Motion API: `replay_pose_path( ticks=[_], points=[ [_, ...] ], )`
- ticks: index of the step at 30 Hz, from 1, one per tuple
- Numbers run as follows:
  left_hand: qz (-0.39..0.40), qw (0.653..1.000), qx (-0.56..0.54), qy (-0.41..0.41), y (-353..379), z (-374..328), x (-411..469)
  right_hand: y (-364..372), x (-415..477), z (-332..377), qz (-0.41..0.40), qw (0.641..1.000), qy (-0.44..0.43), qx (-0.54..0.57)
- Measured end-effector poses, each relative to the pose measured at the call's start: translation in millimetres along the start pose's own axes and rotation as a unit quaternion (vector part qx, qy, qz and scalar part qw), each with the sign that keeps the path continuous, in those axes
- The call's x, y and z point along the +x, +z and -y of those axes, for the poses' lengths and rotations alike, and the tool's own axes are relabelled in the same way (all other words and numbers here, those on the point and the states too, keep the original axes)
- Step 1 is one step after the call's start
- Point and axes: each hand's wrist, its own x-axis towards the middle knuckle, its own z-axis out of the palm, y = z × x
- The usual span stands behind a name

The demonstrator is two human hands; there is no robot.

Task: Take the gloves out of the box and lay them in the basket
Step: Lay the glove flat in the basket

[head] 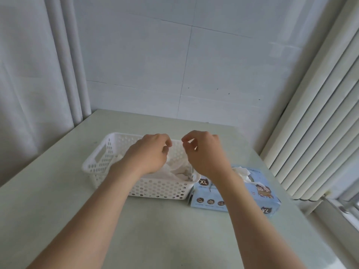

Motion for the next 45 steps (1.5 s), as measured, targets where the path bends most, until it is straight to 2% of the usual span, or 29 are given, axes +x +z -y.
replay_pose_path(
  ticks=[4,9,14,18,23,26,29,33,39,45],
  points=[
    [-0.062,0.991,-0.029,0.112,22,-38,-7,-21,-19,-39,-0.088,0.994,0.060,0.015],
    [-0.086,0.972,0.022,0.216,58,-71,-16,-35,-51,-80,-0.104,0.985,0.124,-0.065],
    [-0.045,0.966,0.131,0.217,85,-77,-22,-36,-66,-96,-0.067,0.980,0.167,-0.084],
    [-0.022,0.962,0.175,0.207,87,-75,-24,-27,-65,-101,-0.096,0.977,0.183,-0.048],
    [-0.005,0.961,0.182,0.209,88,-75,-25,-18,-65,-105,-0.143,0.975,0.142,-0.095],
    [-0.007,0.960,0.184,0.211,88,-75,-25,-12,-66,-107,-0.201,0.963,0.082,-0.161],
    [-0.009,0.959,0.185,0.215,88,-74,-26,-8,-65,-108,-0.258,0.950,0.011,-0.177],
    [-0.001,0.959,0.185,0.213,88,-73,-24,-6,-65,-105,-0.299,0.941,-0.043,-0.154],
    [0.017,0.961,0.185,0.207,86,-74,-23,-1,-66,-97,-0.302,0.947,-0.055,-0.092],
    [0.031,0.966,0.165,0.195,80,-78,-26,-3,-65,-91,-0.366,0.930,-0.028,0.001]
  ],
)
